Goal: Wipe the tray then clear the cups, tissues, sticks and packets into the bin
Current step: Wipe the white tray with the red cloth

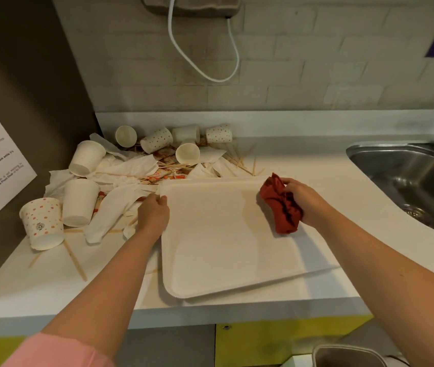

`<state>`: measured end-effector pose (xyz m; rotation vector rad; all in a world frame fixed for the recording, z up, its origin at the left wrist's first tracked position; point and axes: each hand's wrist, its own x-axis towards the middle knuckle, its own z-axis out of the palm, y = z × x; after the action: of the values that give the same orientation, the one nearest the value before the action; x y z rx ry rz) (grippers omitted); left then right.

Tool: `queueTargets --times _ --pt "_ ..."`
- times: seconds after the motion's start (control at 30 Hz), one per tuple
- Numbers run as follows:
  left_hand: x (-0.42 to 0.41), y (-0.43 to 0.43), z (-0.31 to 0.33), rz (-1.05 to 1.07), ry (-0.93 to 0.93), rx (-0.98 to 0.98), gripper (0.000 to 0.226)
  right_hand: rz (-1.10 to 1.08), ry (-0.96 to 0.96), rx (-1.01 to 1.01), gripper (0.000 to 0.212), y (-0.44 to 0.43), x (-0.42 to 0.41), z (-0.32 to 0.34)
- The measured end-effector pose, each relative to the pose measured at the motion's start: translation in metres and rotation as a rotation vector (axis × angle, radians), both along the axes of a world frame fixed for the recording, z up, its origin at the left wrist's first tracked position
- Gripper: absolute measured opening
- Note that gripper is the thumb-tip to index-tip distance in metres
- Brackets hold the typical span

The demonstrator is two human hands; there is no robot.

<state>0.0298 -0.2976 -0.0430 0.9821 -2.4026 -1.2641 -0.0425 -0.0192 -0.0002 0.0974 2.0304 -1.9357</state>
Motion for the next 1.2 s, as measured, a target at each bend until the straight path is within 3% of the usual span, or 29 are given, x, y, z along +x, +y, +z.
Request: queueTargets --times 0.1,0.2,0.3,0.4,0.53,0.97,1.07,1.2 --pt "-0.002 0.004 0.010 0.032 -0.007 0.158 0.041 -0.002 0.036 0.108 0.034 0.001 0.002 -0.010" --pt "0.002 0.009 0.010 0.042 0.022 0.242 0.043 -0.048 0.338 0.595 0.046 0.005 -0.005 -0.029" --pt "0.007 0.011 0.007 0.045 0.046 0.320 0.045 0.034 0.608 0.892 0.038 0.009 -0.001 -0.042" --pt "0.012 0.012 0.003 0.005 0.105 0.375 0.040 0.216 0.585 1.034 0.042 0.008 0.005 -0.051" --pt "0.015 0.015 -0.003 0.040 0.167 0.418 0.034 0.281 0.557 0.923 0.046 -0.004 0.025 -0.050" --pt "0.019 0.013 -0.016 0.041 0.196 0.477 0.034 0.827 0.925 0.713 0.043 -0.085 0.120 -0.064" --pt "0.017 0.012 -0.015 0.022 0.180 0.472 0.034 0.803 0.803 0.583 0.041 -0.080 0.106 -0.048" --pt "0.015 0.013 -0.016 0.014 0.169 0.440 0.028 0.482 0.670 0.531 0.039 -0.056 0.062 -0.024"
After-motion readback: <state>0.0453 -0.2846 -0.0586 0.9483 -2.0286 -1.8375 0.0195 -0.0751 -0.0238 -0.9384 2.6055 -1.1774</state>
